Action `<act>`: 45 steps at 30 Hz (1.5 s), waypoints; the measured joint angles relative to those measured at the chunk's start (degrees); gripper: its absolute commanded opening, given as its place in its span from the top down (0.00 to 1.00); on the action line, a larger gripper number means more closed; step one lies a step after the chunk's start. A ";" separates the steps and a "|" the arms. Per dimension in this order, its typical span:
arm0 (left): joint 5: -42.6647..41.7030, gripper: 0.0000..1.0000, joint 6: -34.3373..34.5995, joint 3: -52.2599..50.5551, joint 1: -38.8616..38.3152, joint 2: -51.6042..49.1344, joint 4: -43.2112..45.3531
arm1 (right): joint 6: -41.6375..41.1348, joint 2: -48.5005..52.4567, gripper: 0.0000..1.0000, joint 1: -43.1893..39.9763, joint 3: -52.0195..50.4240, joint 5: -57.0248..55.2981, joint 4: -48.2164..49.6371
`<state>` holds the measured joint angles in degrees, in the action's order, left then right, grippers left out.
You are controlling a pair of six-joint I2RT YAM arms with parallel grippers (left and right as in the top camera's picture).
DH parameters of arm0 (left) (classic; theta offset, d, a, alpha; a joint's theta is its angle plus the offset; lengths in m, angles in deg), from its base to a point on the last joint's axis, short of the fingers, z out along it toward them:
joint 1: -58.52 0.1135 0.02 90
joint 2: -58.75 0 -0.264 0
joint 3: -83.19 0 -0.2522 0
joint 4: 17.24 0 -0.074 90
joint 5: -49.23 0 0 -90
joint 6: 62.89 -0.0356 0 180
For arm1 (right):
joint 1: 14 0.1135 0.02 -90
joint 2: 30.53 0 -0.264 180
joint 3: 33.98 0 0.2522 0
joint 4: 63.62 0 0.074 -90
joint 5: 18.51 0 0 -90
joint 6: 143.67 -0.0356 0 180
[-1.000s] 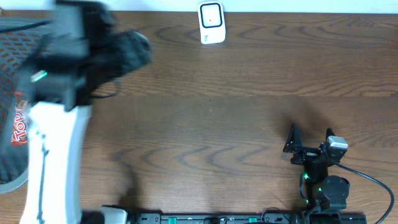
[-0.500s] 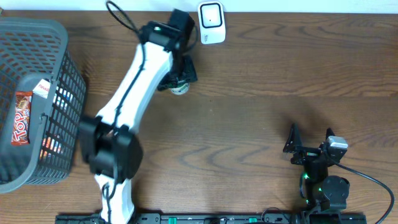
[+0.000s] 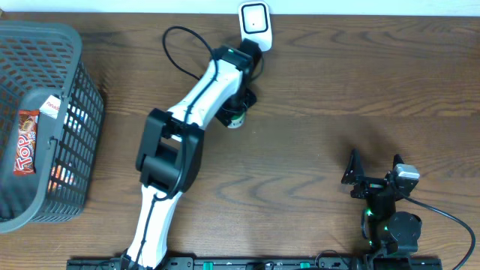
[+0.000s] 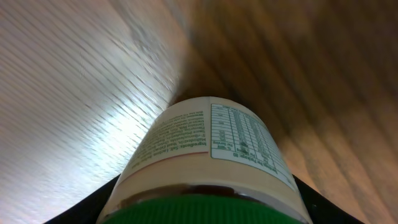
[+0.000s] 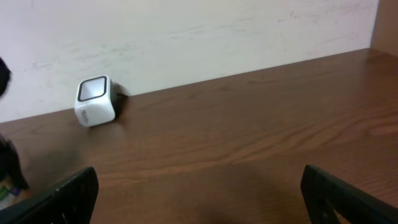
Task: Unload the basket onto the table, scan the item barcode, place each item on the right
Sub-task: 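Lift the bottle and carry it to the white scanner with the left gripper, then set the bottle down on the table center and release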
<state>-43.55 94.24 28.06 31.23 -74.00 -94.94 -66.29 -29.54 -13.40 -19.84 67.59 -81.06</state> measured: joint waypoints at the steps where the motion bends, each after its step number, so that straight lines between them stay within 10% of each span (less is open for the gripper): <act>1: -0.04 0.39 0.59 0.00 -0.46 -0.57 -0.04 | 0.00 0.00 0.01 0.00 0.00 0.00 0.00; 30: 0.13 0.05 -10.25 -1.97 -2.51 1.18 -2.62 | 0.00 0.02 0.01 0.00 0.00 0.00 0.00; 45: 0.37 0.00 -37.13 2.21 13.75 41.72 0.98 | 0.00 0.00 0.01 0.00 0.00 0.00 -0.02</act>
<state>-43.18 57.11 30.27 44.98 -32.28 -93.95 -66.29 -29.54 -13.40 -19.84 67.59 -81.08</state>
